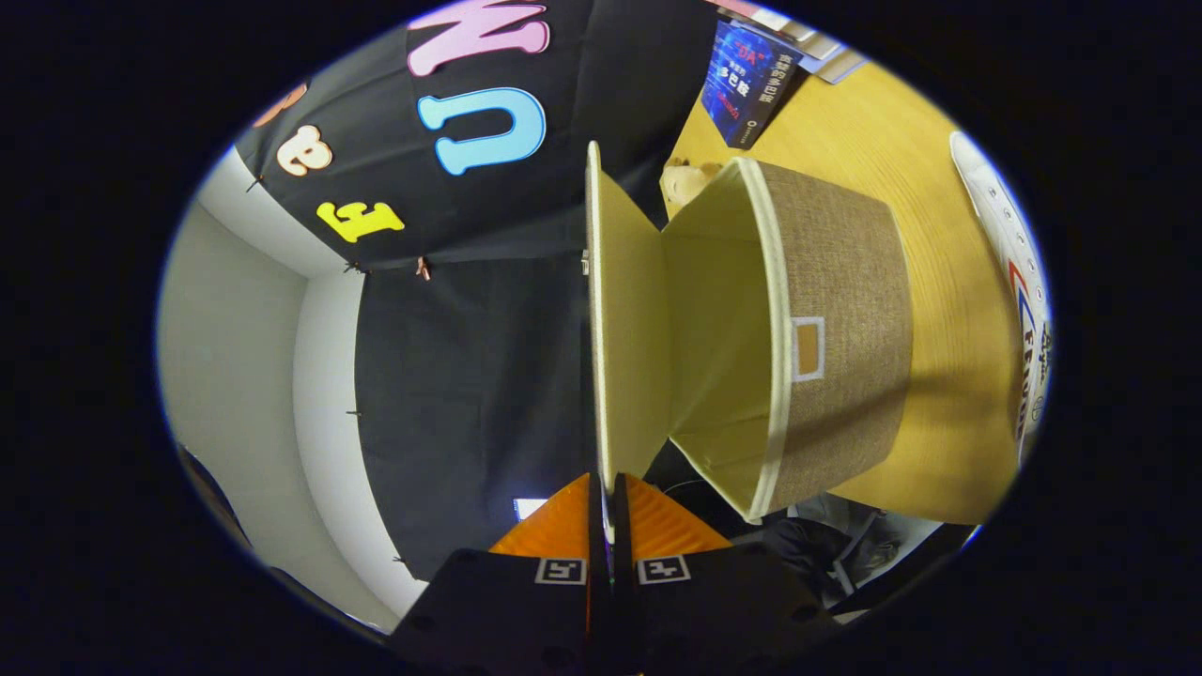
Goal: Open the storage box then place both shoes into the box .Put the left shoe in first, then the right shoe, with the right side of both shoes facing outward in a uniform manner.
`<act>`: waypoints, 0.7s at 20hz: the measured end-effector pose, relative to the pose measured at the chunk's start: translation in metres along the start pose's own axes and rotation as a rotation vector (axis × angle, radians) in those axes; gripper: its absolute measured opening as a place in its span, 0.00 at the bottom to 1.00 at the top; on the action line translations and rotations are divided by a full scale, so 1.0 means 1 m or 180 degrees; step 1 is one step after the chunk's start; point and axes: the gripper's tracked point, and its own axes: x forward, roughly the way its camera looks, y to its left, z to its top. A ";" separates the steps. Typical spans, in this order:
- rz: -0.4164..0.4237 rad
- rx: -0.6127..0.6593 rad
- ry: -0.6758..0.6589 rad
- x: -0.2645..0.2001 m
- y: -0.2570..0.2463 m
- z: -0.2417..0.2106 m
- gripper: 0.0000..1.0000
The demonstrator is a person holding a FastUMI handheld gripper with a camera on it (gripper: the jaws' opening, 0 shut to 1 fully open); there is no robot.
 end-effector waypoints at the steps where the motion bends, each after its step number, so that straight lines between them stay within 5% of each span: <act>1: -0.0006 -0.0033 -0.0017 0.004 0.007 0.002 0.05; 7: -0.0072 -0.0271 -0.0037 0.049 0.053 0.009 0.05; 14: -0.0189 -0.0554 0.0152 0.155 0.091 0.001 0.05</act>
